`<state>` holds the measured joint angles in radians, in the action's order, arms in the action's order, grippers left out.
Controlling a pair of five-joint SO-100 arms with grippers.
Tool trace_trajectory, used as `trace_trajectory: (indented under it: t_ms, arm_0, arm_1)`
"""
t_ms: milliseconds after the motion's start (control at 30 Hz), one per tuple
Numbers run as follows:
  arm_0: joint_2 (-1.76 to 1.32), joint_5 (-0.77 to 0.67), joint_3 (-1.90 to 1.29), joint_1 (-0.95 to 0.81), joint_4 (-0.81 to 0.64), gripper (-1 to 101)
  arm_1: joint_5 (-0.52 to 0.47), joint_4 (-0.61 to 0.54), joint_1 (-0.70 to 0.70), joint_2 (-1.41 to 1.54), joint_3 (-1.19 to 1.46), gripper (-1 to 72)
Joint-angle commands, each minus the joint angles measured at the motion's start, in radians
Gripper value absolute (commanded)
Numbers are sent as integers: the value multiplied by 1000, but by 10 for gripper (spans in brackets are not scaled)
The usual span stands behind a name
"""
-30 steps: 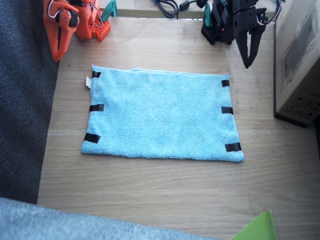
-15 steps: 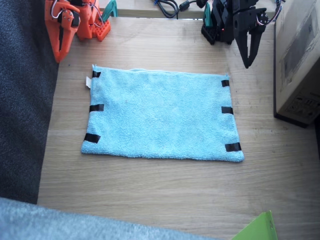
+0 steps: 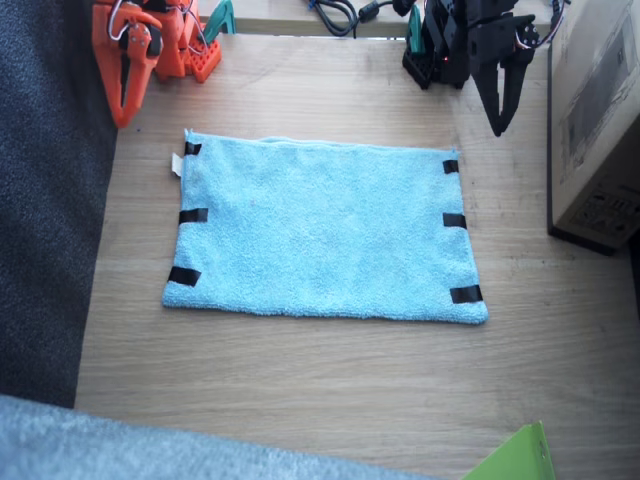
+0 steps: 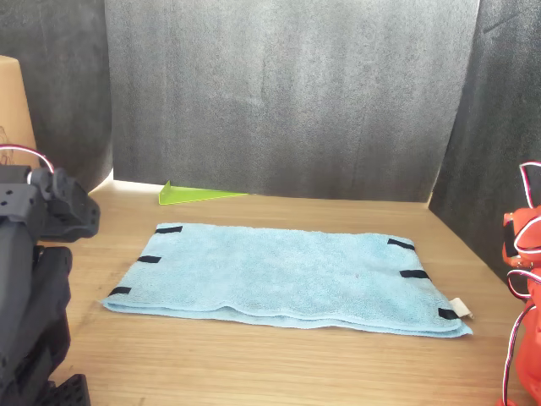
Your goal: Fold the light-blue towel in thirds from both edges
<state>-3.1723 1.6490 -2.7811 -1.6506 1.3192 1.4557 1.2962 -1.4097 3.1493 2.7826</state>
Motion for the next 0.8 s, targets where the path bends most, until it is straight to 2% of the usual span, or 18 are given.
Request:
trace_trajectory:
  t_ms: [0,100,233,400,433,600,767]
  arm_0:
    - [-6,26,6,-9,-8,-4]
    - [-6,26,20,-8,-8,-4]
    - [15,25,49,0,-9,-4]
    - [216,37,199,-9,-34,-4]
    - [276,37,244,-6,-37,-4]
    - [594,60,465,38,-43,-4]
    - [925,69,649,60,-71,-4]
  arm_1:
    - [-14,28,-28,2,-11,0]
    - [-35,32,-38,-57,-49,0]
    - [-51,-11,-35,-302,-189,0]
    - [-209,-66,-21,-617,-422,0]
    - [-207,-67,-18,-664,-469,0]
    - [-184,115,-86,-1180,-888,-1]
    - [-164,124,-160,-1428,-1040,8]
